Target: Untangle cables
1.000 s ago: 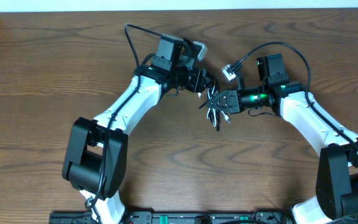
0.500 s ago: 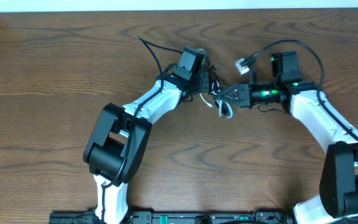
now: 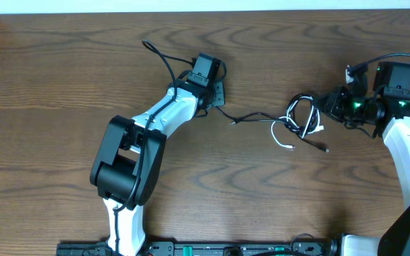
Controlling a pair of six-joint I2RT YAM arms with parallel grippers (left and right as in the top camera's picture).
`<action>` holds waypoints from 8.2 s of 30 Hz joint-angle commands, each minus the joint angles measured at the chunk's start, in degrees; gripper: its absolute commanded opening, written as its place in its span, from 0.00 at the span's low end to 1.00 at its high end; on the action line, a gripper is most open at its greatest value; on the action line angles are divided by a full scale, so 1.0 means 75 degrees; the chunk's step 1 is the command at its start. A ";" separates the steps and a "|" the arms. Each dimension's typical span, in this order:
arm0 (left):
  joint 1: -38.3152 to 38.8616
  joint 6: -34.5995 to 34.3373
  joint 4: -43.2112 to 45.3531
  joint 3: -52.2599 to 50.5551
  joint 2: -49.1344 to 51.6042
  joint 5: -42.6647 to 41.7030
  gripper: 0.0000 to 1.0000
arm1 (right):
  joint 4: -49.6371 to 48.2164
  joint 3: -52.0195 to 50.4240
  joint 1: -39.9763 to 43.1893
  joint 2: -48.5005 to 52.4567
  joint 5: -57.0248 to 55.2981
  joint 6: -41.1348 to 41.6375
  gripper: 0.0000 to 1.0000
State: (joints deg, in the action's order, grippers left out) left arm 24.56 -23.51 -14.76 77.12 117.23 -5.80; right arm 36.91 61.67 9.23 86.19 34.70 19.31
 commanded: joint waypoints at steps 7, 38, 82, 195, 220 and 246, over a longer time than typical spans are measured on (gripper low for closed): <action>-0.0224 0.1157 -0.0111 0.0003 -0.2381 -0.3217 0.17 | -0.1072 0.0061 -0.1032 -0.0041 0.1119 -0.0029 0.01; 0.1110 -0.1055 0.2127 -0.0003 -0.0583 -0.4092 0.59 | -0.1970 0.0061 -0.2084 -0.0035 -0.0583 0.3643 0.01; -0.1408 -0.1239 0.0047 -0.0003 -0.2600 -0.6254 0.08 | -0.2736 0.0061 -0.2416 0.0050 0.1256 -0.1055 0.61; -0.2900 0.0621 -0.1652 -0.0003 -0.2515 -0.4876 0.07 | -0.0408 0.0207 -0.2404 0.2002 -0.2040 -0.0522 0.01; -0.1620 0.1209 -0.0236 -0.0003 -0.1950 -0.5925 0.64 | -0.0868 0.1562 -0.2276 0.0968 0.4843 -0.2591 0.01; 0.0373 -0.0140 0.1434 -0.0003 -0.0621 -0.4890 0.19 | -0.1116 0.1565 -0.2107 0.0965 0.5222 -0.2203 0.01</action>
State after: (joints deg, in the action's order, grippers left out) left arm 27.16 -21.61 -4.12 76.51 111.57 -49.95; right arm 29.47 73.01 -7.40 93.38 71.18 1.30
